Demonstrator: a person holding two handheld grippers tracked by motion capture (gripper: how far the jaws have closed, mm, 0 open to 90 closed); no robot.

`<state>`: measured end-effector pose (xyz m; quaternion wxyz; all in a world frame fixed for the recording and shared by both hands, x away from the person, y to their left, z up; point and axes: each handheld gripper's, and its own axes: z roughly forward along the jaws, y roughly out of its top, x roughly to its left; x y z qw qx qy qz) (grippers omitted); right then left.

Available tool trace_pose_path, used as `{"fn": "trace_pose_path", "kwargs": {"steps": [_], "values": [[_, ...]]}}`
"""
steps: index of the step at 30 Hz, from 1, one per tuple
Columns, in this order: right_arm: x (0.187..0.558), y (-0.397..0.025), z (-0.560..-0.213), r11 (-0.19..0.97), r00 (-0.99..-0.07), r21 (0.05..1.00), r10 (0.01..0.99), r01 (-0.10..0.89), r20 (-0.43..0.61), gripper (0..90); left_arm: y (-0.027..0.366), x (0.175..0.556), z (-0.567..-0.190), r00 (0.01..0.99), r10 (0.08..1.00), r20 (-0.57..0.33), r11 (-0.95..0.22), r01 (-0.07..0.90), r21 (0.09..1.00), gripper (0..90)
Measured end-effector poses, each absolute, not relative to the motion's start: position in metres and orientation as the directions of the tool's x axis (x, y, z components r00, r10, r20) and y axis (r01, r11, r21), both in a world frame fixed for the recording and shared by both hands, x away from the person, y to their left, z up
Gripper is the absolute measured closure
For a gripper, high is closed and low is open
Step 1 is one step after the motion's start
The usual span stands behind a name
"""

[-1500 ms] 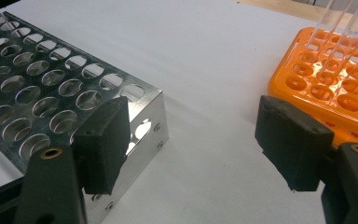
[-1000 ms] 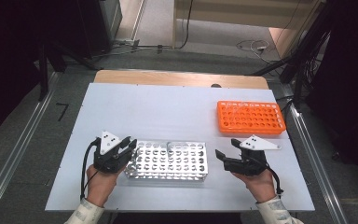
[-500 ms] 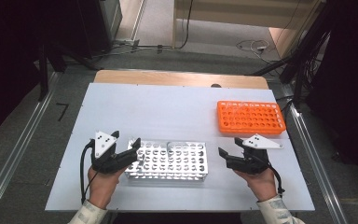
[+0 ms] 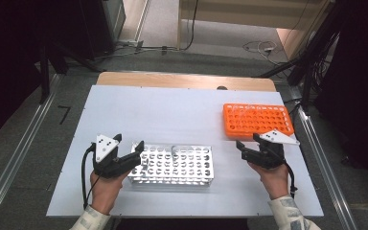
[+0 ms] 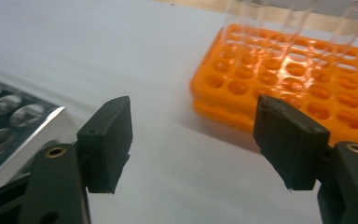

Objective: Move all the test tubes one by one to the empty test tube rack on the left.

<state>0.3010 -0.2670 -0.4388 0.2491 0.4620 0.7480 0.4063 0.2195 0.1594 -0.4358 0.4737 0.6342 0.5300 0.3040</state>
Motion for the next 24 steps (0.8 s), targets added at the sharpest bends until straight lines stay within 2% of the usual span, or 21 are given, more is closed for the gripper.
{"fn": "trace_pose_path", "kwargs": {"steps": [11,13,24], "values": [[0.339,-0.289,-0.444,0.169,-0.303,0.835,0.953,0.523,-0.003,31.8,0.159,0.219,-0.435,0.244,0.961,-0.127,0.025,0.382,0.924,22.1],[0.351,-0.295,-0.446,0.152,-0.263,0.843,0.965,0.515,-0.013,36.6,0.160,0.219,-0.435,0.244,0.962,-0.127,0.026,0.379,0.925,22.1],[0.388,-0.298,-0.454,0.141,-0.229,0.845,0.973,0.515,-0.024,47.8,0.162,0.219,-0.436,0.243,0.962,-0.127,0.026,0.382,0.924,22.1]]}}
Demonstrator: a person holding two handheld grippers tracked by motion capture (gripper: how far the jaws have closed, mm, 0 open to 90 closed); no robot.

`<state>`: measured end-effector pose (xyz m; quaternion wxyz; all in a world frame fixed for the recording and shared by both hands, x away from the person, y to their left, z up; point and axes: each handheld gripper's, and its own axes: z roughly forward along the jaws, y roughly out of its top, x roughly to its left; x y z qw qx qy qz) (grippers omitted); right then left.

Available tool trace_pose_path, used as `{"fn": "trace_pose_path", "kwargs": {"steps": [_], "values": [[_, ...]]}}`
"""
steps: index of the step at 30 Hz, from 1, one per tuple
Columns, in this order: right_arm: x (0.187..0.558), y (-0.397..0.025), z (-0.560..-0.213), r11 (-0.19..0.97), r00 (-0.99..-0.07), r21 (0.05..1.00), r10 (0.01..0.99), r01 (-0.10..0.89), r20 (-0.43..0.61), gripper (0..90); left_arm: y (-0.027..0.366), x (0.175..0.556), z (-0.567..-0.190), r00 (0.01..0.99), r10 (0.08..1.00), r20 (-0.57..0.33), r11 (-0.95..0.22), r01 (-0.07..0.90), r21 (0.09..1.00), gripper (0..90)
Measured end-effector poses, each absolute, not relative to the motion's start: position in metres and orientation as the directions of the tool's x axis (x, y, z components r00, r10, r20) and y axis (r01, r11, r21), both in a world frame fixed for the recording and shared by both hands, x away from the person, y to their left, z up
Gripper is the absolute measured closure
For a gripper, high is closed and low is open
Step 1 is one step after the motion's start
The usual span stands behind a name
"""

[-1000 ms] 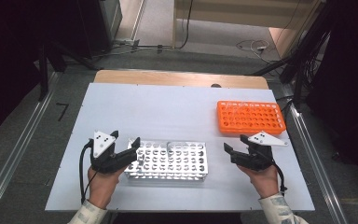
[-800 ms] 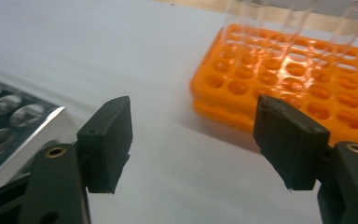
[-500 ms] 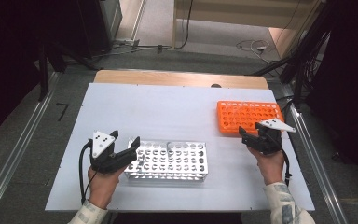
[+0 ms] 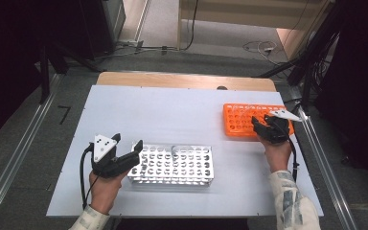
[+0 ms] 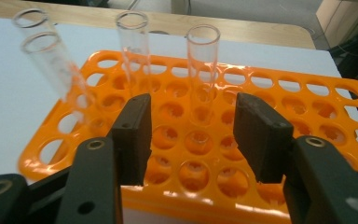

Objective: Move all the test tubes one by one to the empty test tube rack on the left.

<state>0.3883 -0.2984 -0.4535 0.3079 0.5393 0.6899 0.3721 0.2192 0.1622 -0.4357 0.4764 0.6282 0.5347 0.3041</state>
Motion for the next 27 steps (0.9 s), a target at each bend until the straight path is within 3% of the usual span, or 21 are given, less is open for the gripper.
{"fn": "trace_pose_path", "kwargs": {"steps": [10,27], "values": [[0.411,-0.296,-0.457,0.131,-0.206,0.833,0.978,0.537,-0.022,57.0,0.164,0.219,-0.437,0.242,0.961,-0.130,0.029,0.380,0.925,22.2],[0.419,-0.296,-0.466,0.161,-0.214,0.823,0.976,0.544,-0.049,72.7,0.164,0.219,-0.437,0.248,0.960,-0.130,0.027,0.382,0.924,22.5]]}}
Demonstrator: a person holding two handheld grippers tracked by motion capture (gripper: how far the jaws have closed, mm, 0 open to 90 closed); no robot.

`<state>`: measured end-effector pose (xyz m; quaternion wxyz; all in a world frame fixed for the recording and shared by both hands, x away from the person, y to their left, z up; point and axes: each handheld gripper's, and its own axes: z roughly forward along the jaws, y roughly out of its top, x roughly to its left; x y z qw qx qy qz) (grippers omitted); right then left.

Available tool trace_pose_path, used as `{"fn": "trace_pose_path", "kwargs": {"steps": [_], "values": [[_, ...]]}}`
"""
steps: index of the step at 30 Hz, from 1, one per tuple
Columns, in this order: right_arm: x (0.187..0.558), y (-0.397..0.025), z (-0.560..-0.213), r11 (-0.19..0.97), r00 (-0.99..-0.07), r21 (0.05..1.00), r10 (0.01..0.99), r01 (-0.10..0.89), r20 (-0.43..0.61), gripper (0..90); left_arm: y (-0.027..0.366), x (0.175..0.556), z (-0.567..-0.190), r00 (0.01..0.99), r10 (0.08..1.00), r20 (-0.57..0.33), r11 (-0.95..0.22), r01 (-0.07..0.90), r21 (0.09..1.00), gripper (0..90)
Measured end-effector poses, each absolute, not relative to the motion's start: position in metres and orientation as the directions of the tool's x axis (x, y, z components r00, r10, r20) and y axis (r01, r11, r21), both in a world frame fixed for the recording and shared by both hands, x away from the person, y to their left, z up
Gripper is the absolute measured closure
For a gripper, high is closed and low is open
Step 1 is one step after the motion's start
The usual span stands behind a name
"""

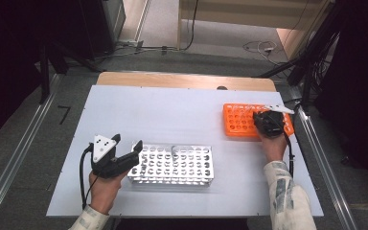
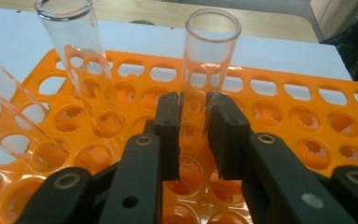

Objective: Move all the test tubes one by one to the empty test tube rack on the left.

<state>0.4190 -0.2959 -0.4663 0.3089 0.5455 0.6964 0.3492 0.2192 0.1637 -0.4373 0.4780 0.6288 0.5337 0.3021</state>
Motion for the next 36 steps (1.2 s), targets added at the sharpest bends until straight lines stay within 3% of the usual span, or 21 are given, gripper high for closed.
{"fn": "trace_pose_path", "kwargs": {"steps": [19,36], "values": [[0.393,-0.308,-0.426,0.174,-0.227,0.856,0.971,0.487,-0.069,72.8,0.165,0.217,-0.434,0.249,0.959,-0.135,0.037,0.364,0.931,22.5],[0.324,-0.310,-0.398,0.159,-0.409,0.881,0.912,0.445,0.042,72.8,0.155,0.214,-0.431,0.295,0.946,-0.135,0.017,0.373,0.928,22.7]]}}
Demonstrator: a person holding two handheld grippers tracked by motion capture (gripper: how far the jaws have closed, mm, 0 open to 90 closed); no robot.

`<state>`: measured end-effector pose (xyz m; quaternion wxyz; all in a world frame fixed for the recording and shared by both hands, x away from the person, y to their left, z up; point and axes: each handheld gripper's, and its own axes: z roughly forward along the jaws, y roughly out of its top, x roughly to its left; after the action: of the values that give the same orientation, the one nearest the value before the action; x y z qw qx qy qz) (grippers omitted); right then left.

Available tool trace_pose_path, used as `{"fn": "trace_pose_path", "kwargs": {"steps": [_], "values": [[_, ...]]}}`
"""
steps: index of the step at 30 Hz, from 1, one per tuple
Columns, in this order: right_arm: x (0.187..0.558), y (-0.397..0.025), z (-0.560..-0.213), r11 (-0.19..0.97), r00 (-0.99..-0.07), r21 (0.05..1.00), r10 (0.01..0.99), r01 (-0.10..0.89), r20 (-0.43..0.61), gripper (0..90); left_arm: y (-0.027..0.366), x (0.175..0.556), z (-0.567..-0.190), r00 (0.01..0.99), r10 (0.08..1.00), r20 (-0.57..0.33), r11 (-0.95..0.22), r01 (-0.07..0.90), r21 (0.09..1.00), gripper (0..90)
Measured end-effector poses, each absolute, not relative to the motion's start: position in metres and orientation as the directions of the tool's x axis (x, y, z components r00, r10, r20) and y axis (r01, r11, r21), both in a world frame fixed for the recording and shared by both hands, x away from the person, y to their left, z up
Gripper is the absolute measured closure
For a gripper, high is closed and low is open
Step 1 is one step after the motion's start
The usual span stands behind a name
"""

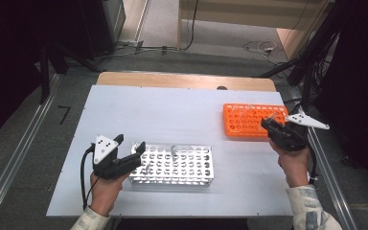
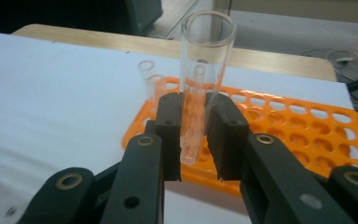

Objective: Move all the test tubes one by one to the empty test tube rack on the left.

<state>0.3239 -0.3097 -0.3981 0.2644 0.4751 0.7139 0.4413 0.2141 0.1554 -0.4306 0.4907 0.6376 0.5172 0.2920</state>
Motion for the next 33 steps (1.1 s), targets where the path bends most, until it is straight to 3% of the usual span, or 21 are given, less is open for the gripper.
{"fn": "trace_pose_path", "kwargs": {"steps": [16,33], "values": [[0.285,-0.272,-0.403,0.247,-0.567,0.871,0.823,0.424,0.042,72.8,0.137,0.209,-0.426,0.355,0.927,-0.124,-0.018,0.372,0.928,23.0],[0.263,-0.197,-0.400,0.351,-0.734,0.866,0.679,0.356,0.026,72.8,0.110,0.206,-0.415,0.459,0.880,-0.120,-0.062,0.362,0.930,25.3]]}}
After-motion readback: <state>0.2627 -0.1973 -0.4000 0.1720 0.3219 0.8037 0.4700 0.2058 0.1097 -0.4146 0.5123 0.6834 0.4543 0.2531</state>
